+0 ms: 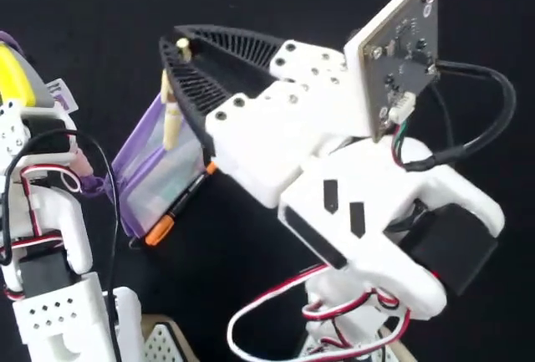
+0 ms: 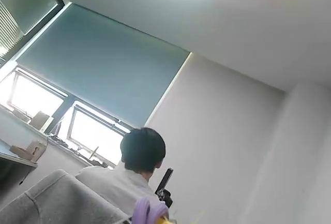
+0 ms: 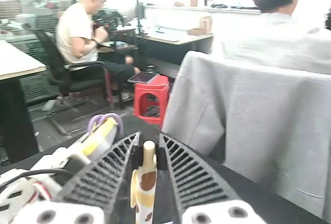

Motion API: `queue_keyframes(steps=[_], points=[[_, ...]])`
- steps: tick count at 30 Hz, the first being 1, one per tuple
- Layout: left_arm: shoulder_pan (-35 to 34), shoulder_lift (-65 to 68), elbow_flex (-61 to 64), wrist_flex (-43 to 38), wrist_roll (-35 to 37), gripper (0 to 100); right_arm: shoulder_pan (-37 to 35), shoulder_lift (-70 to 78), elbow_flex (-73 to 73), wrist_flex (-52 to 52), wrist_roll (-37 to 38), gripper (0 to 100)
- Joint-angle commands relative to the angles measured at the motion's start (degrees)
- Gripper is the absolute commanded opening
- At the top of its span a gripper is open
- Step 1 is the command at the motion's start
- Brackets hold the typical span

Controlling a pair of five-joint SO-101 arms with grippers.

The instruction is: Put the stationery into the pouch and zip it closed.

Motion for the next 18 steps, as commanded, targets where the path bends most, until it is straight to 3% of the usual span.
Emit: queue_keyframes(steps=[1, 18], points=[[0.75, 0.26, -0.48, -0.88, -0.44, 3, -2.02, -1.1, -1.54, 0.97, 0.44, 1.1], [0.57, 0.26, -0.4, -0.7, -0.62, 3, -2.02, 2.95, -1.45, -2.29, 0.18, 1.1]])
